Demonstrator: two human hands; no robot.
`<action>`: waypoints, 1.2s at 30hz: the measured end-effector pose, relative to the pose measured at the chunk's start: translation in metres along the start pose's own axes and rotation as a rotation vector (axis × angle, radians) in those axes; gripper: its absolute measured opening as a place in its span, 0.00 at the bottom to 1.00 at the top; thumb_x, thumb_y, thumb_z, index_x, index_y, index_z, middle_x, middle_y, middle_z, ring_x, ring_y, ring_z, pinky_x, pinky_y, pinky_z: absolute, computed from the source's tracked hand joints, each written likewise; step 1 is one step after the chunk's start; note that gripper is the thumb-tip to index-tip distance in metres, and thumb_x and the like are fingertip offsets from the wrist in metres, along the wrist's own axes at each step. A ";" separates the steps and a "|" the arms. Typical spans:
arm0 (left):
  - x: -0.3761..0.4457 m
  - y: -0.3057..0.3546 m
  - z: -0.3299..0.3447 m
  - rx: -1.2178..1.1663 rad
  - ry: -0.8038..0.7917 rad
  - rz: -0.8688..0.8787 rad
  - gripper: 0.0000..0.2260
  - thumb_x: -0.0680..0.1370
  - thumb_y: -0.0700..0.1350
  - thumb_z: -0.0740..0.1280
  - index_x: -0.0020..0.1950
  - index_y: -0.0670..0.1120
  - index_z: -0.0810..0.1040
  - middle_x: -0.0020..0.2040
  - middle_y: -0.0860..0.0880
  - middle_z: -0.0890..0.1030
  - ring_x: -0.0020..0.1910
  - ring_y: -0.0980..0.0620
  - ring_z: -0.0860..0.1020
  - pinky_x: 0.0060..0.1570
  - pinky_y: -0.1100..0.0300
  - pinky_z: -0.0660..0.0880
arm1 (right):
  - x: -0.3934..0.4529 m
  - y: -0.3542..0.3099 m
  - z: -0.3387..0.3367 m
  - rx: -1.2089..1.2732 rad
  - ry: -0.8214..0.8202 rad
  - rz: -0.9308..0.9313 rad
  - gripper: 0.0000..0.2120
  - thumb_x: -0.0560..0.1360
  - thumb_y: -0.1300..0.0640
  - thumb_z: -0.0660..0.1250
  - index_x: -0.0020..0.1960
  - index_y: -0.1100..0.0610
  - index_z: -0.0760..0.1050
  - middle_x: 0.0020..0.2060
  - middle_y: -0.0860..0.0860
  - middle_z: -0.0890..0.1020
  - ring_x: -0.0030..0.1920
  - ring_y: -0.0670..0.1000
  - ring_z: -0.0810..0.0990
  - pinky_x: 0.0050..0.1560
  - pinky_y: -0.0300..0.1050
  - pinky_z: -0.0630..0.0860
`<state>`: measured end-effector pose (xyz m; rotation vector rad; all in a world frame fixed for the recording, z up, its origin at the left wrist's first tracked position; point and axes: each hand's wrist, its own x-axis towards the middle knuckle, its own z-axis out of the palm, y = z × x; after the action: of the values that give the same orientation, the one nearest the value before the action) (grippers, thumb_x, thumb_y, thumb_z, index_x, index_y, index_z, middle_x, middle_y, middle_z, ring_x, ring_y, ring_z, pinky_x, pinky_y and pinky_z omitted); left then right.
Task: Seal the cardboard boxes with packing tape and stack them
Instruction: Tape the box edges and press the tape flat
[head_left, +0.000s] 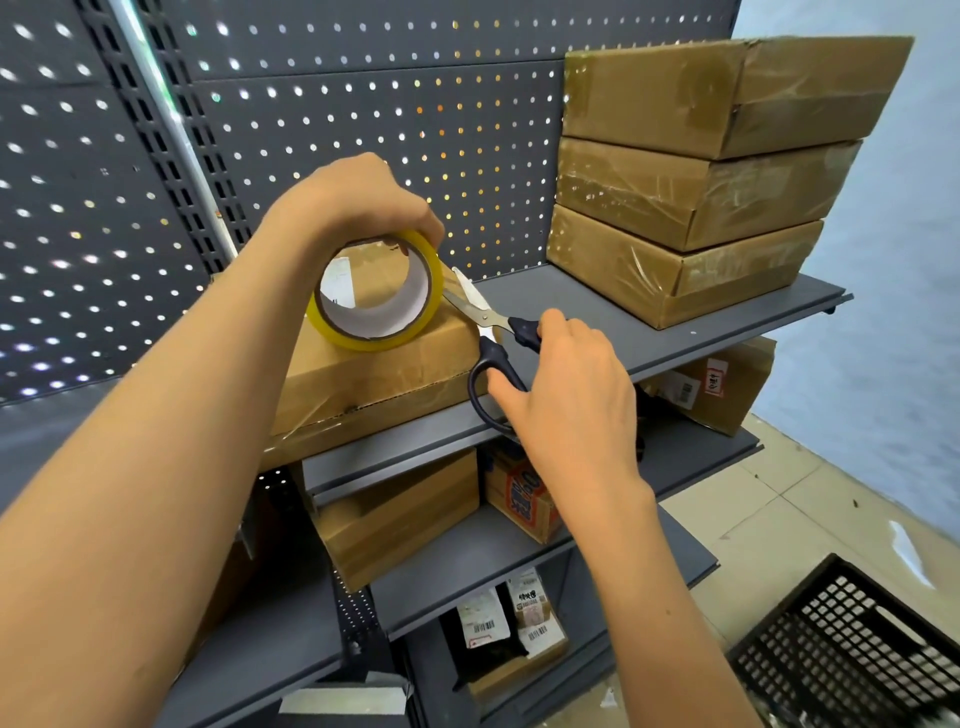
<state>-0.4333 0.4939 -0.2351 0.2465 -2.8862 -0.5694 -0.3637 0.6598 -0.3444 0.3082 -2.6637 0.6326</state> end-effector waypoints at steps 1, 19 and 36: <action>0.000 0.000 0.000 0.001 0.005 0.000 0.16 0.69 0.51 0.72 0.30 0.45 0.68 0.29 0.48 0.67 0.28 0.51 0.64 0.29 0.60 0.61 | 0.000 0.000 0.000 0.012 -0.002 0.006 0.19 0.77 0.45 0.64 0.61 0.56 0.68 0.56 0.52 0.75 0.57 0.52 0.73 0.47 0.40 0.65; -0.005 -0.015 -0.006 -0.120 0.023 -0.048 0.15 0.68 0.53 0.72 0.36 0.44 0.72 0.33 0.46 0.69 0.31 0.49 0.65 0.34 0.56 0.65 | 0.012 -0.019 -0.003 0.035 -0.032 0.000 0.15 0.79 0.50 0.62 0.62 0.57 0.68 0.58 0.52 0.75 0.57 0.52 0.74 0.42 0.39 0.61; -0.052 -0.047 -0.003 -0.476 0.350 0.030 0.14 0.70 0.49 0.72 0.38 0.37 0.79 0.32 0.47 0.73 0.33 0.52 0.68 0.35 0.60 0.67 | 0.004 -0.029 -0.004 0.191 0.061 -0.049 0.17 0.79 0.50 0.62 0.64 0.57 0.67 0.59 0.52 0.75 0.59 0.51 0.72 0.51 0.40 0.68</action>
<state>-0.3762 0.4604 -0.2583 0.2036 -2.3346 -1.0614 -0.3578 0.6354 -0.3284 0.3994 -2.5341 0.8684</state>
